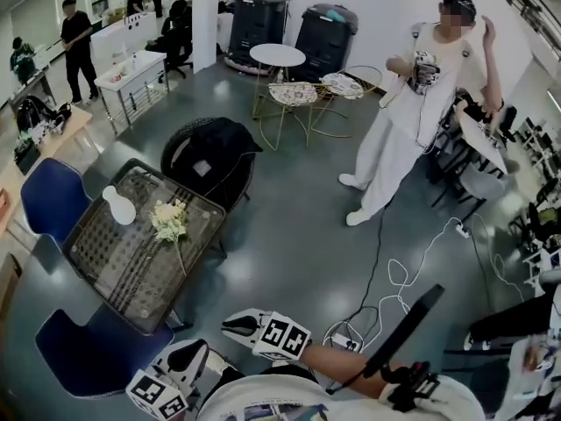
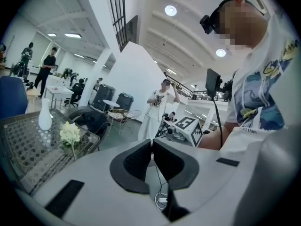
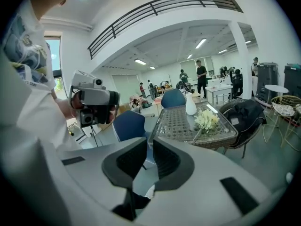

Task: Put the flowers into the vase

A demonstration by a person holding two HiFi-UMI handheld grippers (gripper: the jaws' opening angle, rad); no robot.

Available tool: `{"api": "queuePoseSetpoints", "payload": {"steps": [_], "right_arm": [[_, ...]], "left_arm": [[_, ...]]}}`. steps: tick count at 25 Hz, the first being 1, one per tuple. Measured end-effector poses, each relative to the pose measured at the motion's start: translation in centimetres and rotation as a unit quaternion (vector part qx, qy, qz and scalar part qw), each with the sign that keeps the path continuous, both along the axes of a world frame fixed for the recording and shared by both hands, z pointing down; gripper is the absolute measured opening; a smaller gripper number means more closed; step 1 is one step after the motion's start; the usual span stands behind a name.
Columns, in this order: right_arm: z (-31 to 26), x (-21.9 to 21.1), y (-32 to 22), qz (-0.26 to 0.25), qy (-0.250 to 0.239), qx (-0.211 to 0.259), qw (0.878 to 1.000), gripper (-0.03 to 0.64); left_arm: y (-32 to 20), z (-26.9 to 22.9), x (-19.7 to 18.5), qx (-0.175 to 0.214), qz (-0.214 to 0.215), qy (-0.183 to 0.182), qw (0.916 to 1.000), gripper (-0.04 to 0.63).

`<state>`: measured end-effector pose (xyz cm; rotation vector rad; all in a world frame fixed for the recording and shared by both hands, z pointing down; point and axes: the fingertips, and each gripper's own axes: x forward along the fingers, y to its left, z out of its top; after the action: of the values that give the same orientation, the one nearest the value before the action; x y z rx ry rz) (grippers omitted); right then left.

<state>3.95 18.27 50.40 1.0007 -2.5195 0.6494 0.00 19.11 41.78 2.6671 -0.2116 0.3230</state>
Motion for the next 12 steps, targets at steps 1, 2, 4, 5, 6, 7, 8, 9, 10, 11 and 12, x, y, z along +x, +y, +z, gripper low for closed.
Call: {"api": "queuePoseSetpoints", "payload": {"steps": [1, 2, 4, 5, 6, 7, 8, 9, 10, 11, 12], "right_arm": [[0.0, -1.0, -1.1, 0.002, 0.003, -0.003, 1.0, 0.024], [0.0, -2.0, -2.1, 0.002, 0.006, -0.004, 1.0, 0.03], [0.3, -3.7, -4.7, -0.001, 0.016, -0.001, 1.0, 0.055], [0.6, -4.2, -6.1, 0.0, 0.022, 0.001, 1.0, 0.067], [1.0, -4.5, -7.4, 0.006, 0.026, 0.001, 1.0, 0.08], [1.5, -4.5, -8.5, 0.016, 0.027, -0.003, 1.0, 0.087], [2.0, -4.3, -9.4, 0.027, 0.026, -0.009, 0.999, 0.095], [2.3, -4.0, -10.1, 0.036, 0.025, -0.016, 0.999, 0.095], [2.7, -3.8, -10.7, 0.041, 0.026, -0.023, 0.999, 0.095], [3.0, -3.6, -11.4, 0.043, 0.028, -0.028, 0.998, 0.095], [3.3, -3.4, -12.5, 0.043, 0.033, -0.031, 0.998, 0.095]], "left_arm": [[-1.0, -0.2, -0.8, -0.001, 0.008, 0.002, 1.0, 0.011], [-1.9, -0.2, -1.7, 0.0, 0.014, 0.001, 0.9999, 0.011], [-4.0, -0.1, -3.4, 0.006, 0.022, 0.0, 0.9997, 0.011], [-5.1, 0.2, -4.2, 0.01, 0.024, 0.001, 0.9997, 0.011], [-6.1, 0.6, -4.8, 0.01, 0.026, 0.002, 0.9996, 0.011], [-7.0, 1.1, -5.3, 0.008, 0.029, 0.003, 0.9996, 0.011], [-7.7, 1.5, -5.5, 0.003, 0.03, 0.005, 0.9995, 0.011], [-8.2, 1.8, -5.8, -0.003, 0.03, 0.006, 0.9995, 0.011], [-8.6, 1.9, -6.1, -0.01, 0.026, 0.007, 0.9996, 0.011], [-9.2, 2.0, -6.6, -0.015, 0.018, 0.006, 0.9997, 0.011], [-10.1, 2.0, -7.1, -0.017, 0.01, 0.004, 0.9998, 0.011]]}}
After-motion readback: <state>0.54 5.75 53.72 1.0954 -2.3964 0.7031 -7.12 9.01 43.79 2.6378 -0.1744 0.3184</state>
